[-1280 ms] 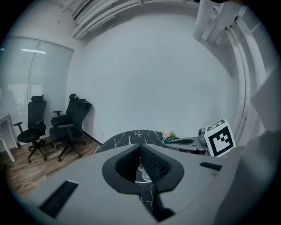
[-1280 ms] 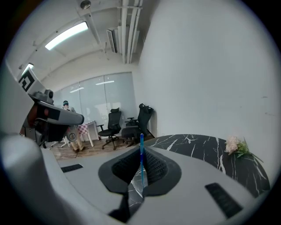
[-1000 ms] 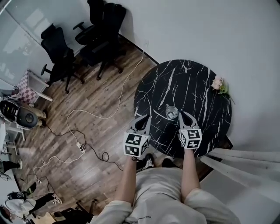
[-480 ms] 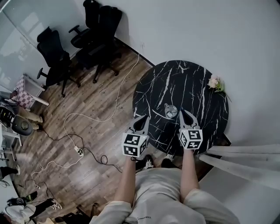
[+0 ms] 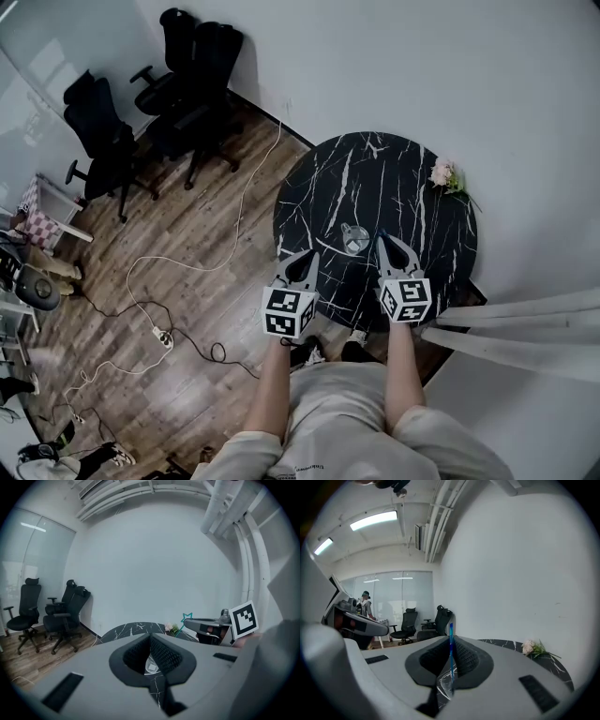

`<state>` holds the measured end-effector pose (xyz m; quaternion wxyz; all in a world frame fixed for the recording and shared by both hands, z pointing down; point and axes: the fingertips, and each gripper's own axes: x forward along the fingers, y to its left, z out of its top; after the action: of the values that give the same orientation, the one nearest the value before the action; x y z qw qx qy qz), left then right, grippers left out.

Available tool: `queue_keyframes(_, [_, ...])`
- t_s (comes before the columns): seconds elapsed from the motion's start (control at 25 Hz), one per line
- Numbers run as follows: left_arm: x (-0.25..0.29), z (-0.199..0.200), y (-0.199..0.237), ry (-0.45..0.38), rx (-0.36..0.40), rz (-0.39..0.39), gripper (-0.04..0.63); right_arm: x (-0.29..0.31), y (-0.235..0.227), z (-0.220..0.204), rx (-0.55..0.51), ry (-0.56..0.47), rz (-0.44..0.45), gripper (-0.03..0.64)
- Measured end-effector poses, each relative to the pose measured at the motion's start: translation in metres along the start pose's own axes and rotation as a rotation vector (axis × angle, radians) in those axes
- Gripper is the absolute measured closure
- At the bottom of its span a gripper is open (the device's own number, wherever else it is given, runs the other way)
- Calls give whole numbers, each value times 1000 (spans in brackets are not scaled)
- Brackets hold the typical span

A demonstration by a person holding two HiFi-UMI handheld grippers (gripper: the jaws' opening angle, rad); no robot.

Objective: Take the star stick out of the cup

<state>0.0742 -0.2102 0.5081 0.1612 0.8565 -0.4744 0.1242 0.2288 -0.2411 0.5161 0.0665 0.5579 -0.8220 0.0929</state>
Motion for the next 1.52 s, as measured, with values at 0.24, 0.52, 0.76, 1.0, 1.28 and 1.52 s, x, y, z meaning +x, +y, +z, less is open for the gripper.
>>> queue_keyframes(0.24, [2, 0, -1, 2, -3, -13, 572, -5, 5, 17, -17, -30, -4, 572])
queue_keyframes(0.52, [-7, 0, -1, -19, -14, -10, 572, -15, 18, 32, -16, -61, 1, 572])
queue_keyframes(0.76, [-21, 3, 9, -46, -27, 20, 572, -25, 18, 41, 11, -99, -33, 572])
queue_keyframes(1.0, [-43, -7, 21, -43, -33, 48, 572, -33, 39, 49, 23, -139, -15, 572])
queue_keyframes(1.28, [-63, -21, 28, -28, -25, 59, 572, -44, 62, 37, 44, -133, -1, 572])
queue_keyframes(1.52, [-70, -30, 28, -20, -20, 52, 572, -54, 70, 13, 166, -121, 11, 572])
